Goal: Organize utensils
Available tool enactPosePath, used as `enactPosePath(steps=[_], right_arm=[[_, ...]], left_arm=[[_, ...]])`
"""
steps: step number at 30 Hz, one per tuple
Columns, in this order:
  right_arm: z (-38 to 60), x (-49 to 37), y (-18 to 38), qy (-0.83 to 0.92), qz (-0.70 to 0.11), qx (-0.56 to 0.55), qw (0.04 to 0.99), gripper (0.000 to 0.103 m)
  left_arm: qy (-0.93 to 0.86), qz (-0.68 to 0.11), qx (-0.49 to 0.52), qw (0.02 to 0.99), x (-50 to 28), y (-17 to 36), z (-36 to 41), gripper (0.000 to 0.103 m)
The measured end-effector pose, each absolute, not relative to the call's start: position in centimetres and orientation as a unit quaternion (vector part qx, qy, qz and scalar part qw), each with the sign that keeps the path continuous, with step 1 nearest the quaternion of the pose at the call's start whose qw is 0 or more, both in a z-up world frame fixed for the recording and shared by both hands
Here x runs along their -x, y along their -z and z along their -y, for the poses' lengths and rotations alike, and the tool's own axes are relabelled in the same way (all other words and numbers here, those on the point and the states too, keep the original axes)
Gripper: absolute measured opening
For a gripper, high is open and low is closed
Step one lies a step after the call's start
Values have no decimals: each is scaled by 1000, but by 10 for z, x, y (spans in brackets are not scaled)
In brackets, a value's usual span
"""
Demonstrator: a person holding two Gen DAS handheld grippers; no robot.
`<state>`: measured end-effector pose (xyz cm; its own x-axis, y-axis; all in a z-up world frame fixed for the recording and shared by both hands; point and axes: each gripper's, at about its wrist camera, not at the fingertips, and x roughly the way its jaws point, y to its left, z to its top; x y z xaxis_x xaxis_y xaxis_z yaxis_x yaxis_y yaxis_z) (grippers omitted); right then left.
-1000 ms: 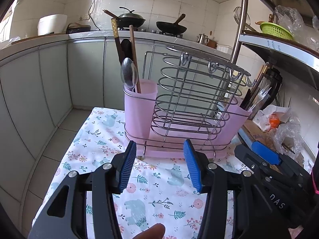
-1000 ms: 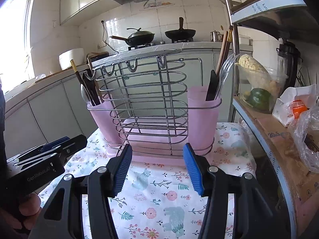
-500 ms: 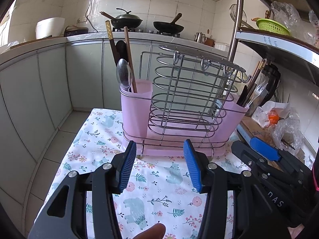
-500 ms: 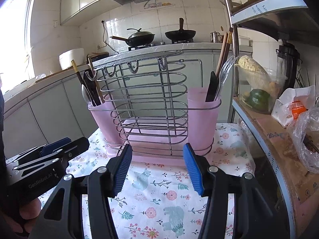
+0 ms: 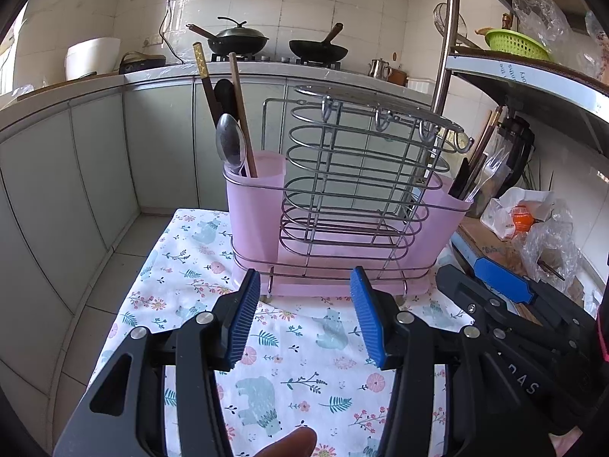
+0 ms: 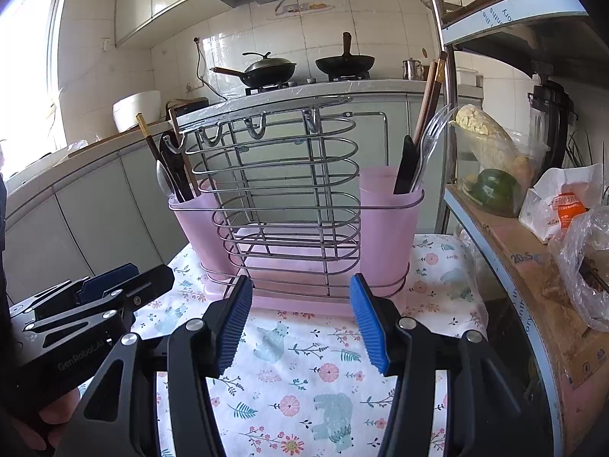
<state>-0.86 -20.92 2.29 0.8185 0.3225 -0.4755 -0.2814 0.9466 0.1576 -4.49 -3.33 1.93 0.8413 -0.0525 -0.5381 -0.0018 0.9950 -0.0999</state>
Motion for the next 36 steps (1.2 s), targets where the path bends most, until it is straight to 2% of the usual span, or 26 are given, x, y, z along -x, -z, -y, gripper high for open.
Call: enactPosePath(steps=[36], right_arm=[[211,8,-22,-157,-258,-40,952,53]], left_arm=[[15,-279,39,960,48,-21,38,50]])
